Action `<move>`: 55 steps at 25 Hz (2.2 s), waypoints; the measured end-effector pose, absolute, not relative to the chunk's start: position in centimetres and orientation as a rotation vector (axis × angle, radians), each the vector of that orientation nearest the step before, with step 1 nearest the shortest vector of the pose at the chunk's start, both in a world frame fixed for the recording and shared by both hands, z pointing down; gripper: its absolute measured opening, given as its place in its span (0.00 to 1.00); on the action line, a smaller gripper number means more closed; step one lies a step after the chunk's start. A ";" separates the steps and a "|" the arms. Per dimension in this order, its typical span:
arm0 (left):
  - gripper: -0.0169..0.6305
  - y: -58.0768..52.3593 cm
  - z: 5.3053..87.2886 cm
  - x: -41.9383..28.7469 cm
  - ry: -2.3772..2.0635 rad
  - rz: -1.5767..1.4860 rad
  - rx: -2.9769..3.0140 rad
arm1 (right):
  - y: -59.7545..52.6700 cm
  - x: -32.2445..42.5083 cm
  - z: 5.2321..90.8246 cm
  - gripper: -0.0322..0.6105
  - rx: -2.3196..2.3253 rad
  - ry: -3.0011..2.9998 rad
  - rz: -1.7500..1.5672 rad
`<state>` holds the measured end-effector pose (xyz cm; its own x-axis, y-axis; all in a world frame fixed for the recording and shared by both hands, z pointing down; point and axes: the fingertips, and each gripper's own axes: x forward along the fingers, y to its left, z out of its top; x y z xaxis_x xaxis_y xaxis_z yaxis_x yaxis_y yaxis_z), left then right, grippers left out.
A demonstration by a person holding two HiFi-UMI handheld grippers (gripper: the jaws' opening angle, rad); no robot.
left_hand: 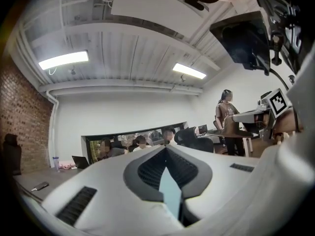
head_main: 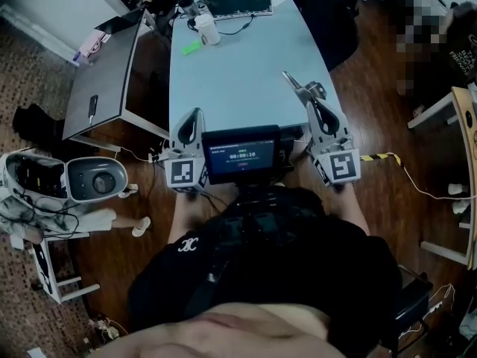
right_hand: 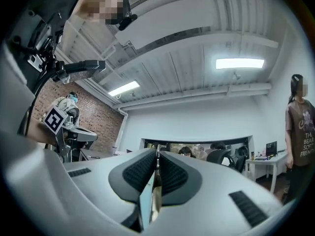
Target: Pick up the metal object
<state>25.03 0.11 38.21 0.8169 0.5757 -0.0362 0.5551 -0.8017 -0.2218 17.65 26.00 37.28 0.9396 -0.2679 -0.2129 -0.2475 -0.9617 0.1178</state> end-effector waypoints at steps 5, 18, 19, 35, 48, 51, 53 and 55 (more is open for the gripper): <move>0.02 -3.0 38.3 22.3 -0.871 0.175 -2.744 | 23.9 14.6 36.8 0.05 3.015 -0.380 -0.384; 0.02 -13.8 38.8 6.3 -0.863 0.188 -2.783 | 12.7 -1.8 32.6 0.05 2.960 -0.398 -0.570; 0.02 -14.2 39.0 6.3 -0.873 0.185 -2.779 | 12.1 -2.1 32.4 0.05 2.964 -0.399 -0.559; 0.02 -13.8 37.6 6.4 -0.902 0.188 -2.776 | 12.4 -3.8 30.5 0.05 2.959 -0.360 -0.554; 0.02 -7.3 37.1 3.3 -0.928 0.195 -2.761 | 17.2 -7.2 31.7 0.05 2.974 -0.395 -0.491; 0.02 -6.4 37.6 1.4 -0.913 0.214 -2.738 | 18.8 -9.0 31.5 0.05 2.951 -0.376 -0.567; 0.02 -6.0 38.1 0.0 -0.902 0.217 -2.740 | 19.3 -10.3 32.0 0.05 2.950 -0.386 -0.569; 0.02 -5.4 38.7 -1.8 -0.890 0.211 -2.758 | 19.9 -11.8 32.9 0.05 2.953 -0.405 -0.555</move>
<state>-1.77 -5.35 38.75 0.8045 0.5904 -0.0644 0.5564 -0.7872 -0.2660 -11.82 19.91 32.93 0.8977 -0.2792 -0.3408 -0.2391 -0.9585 0.1554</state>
